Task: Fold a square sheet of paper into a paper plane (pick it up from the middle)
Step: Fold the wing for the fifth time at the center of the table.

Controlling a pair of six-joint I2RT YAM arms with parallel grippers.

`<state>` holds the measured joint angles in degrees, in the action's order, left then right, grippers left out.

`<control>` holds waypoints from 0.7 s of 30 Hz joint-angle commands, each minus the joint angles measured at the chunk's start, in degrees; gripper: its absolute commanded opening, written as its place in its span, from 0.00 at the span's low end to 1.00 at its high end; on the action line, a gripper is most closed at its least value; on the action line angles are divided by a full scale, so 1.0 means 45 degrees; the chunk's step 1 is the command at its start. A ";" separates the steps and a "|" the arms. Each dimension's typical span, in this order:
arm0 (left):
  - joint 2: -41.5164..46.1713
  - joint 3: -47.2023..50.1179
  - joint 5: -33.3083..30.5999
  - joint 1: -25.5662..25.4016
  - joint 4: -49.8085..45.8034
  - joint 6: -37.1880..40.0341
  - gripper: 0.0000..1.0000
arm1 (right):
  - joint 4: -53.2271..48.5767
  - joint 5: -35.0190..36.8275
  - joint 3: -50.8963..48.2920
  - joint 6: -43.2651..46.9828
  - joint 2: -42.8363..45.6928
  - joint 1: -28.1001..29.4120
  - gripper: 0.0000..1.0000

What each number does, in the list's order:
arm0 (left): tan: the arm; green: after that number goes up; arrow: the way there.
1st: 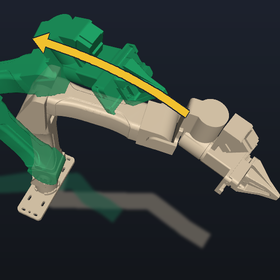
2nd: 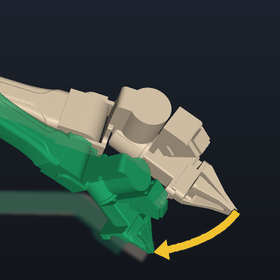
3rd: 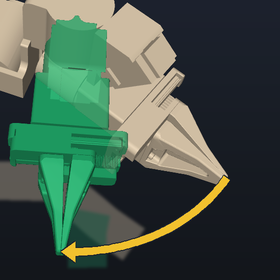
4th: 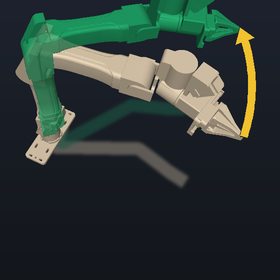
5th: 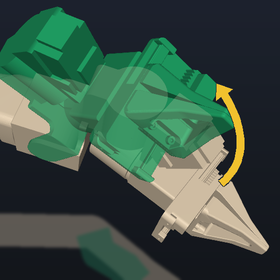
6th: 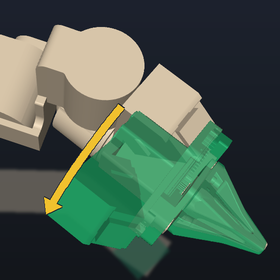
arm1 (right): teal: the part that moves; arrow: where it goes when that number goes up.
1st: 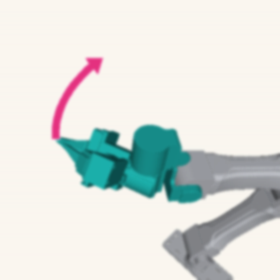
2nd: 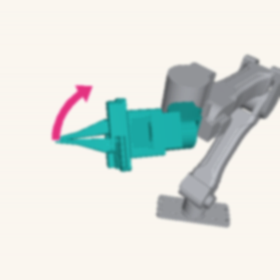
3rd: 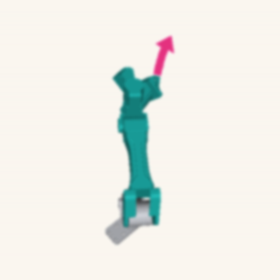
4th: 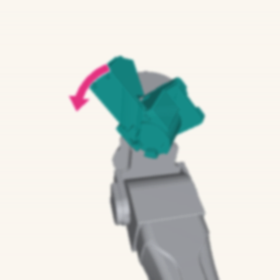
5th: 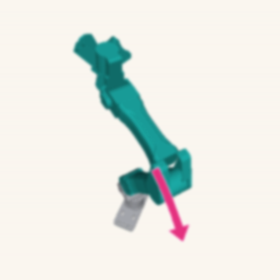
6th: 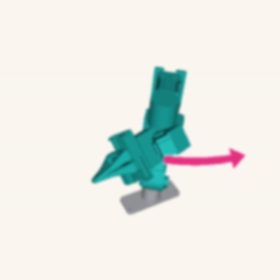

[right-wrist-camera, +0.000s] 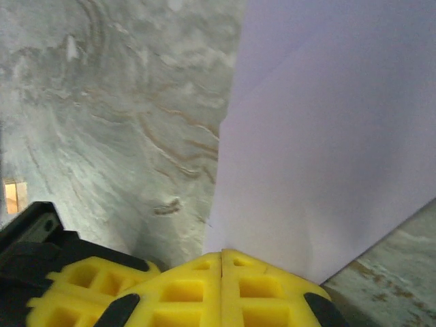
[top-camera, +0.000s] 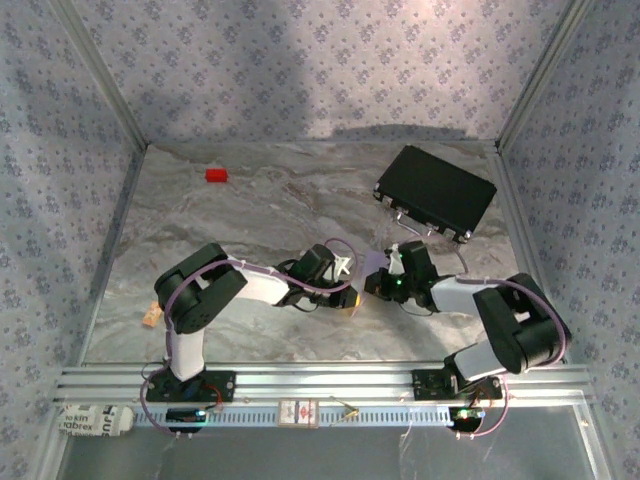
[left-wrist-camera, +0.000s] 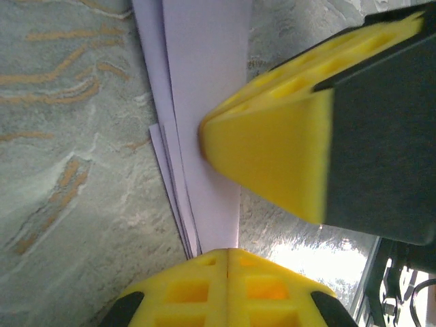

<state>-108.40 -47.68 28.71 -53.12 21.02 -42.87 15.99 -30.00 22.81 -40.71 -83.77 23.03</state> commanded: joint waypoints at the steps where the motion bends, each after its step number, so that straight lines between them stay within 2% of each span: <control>1: -0.0061 0.0674 -0.0068 0.0047 -0.2932 0.0067 0.01 | 0.0440 -0.0011 -0.0299 -0.0172 -0.0453 -0.0039 0.05; 11: 0.1889 0.0218 0.0063 0.0048 -0.2657 -0.0316 0.08 | 0.0733 -0.0101 -0.0393 -0.0476 -0.0691 -0.0020 0.05; 21: 0.0930 -0.0560 0.0673 -0.0011 -0.2014 -0.0572 0.10 | 0.0890 -0.0131 -0.0459 -0.0732 -0.0644 0.0000 0.05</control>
<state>-102.96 -48.62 29.98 -53.15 10.79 -44.64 21.54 -31.70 21.89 -43.11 -85.84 22.92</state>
